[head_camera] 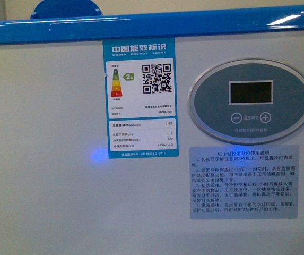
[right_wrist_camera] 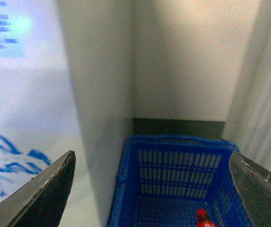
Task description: Put drink in fridge
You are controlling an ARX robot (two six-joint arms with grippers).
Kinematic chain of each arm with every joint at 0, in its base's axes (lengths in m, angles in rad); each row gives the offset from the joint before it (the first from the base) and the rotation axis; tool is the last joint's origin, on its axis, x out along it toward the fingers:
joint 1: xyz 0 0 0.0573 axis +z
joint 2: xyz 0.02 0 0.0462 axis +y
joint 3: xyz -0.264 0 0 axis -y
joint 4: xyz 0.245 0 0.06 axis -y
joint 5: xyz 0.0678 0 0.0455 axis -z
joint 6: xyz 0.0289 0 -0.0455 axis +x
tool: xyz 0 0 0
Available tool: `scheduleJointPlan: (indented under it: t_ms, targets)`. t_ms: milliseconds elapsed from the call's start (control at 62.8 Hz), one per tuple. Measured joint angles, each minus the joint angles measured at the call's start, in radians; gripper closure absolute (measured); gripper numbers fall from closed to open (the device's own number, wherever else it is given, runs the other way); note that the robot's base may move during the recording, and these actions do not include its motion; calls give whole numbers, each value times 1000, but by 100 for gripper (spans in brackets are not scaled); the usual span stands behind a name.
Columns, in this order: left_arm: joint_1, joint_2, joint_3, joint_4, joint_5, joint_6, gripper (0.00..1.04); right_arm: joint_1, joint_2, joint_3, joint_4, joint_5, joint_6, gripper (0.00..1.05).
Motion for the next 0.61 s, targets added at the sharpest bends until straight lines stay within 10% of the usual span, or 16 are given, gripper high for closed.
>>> scheduleJointPlan:
  t_ms: [111,366,605]
  targets:
    - [0,0,0,0,0,0,8,-18,182,91,-198,224,73,7]
    - [0,0,0,0,0,0,8,-399,785,192,211,-54,-130,7]
    - [0,0,0,0,0,0,8,-480,1458,376,492,-119,-248,7]
